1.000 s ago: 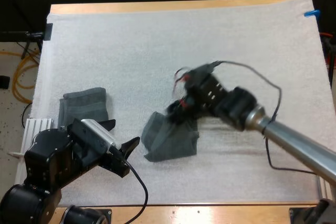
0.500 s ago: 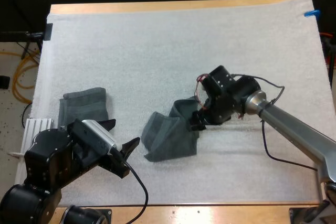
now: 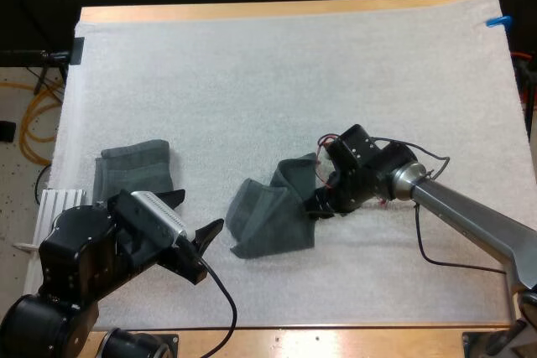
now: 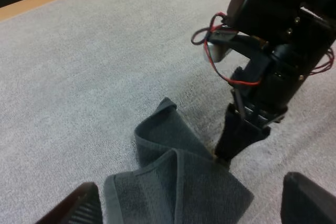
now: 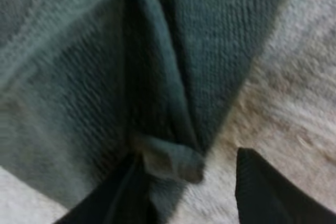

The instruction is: Pick towel from pile fold and stack

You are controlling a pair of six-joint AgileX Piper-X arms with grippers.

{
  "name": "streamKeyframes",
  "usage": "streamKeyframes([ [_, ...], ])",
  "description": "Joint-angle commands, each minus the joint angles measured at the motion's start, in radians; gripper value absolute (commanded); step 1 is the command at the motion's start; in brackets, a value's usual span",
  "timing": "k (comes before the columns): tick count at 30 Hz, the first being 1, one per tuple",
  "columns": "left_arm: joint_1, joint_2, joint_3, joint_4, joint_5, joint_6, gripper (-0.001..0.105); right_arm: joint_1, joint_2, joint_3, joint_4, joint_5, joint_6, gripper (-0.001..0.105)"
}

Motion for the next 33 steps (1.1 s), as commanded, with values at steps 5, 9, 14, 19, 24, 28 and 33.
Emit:
streamKeyframes([
  [5, -0.003, -0.001, 0.0, -0.01, 0.007, 0.005, 0.067, 0.0, 0.06, -0.002, -0.022, -0.107, 0.035, 0.039],
  [9, -0.003, -0.001, 0.0, -0.01, 0.007, 0.005, 0.067, 0.006, 0.078, -0.002, -0.035, -0.111, 0.038, 0.035],
  [14, -0.003, -0.001, 0.0, -0.01, 0.007, 0.005, 0.067, 0.009, 0.065, -0.002, -0.059, -0.11, 0.054, 0.0],
  [19, -0.003, -0.001, 0.0, -0.01, 0.007, 0.005, 0.067, 0.009, -0.001, -0.011, -0.054, -0.06, 0.044, 0.0],
  [24, -0.003, -0.001, 0.0, -0.01, 0.007, 0.005, 0.067, 0.009, -0.104, -0.073, -0.015, 0.17, -0.038, 0.0],
  [28, -0.003, -0.001, 0.0, -0.01, 0.007, 0.005, 0.067, 0.004, -0.198, -0.161, 0.018, 0.526, -0.149, 0.0],
  [33, -0.003, -0.001, 0.0, -0.01, 0.007, 0.005, 0.067, 0.001, -0.294, -0.275, -0.043, 0.934, -0.327, 0.0],
])
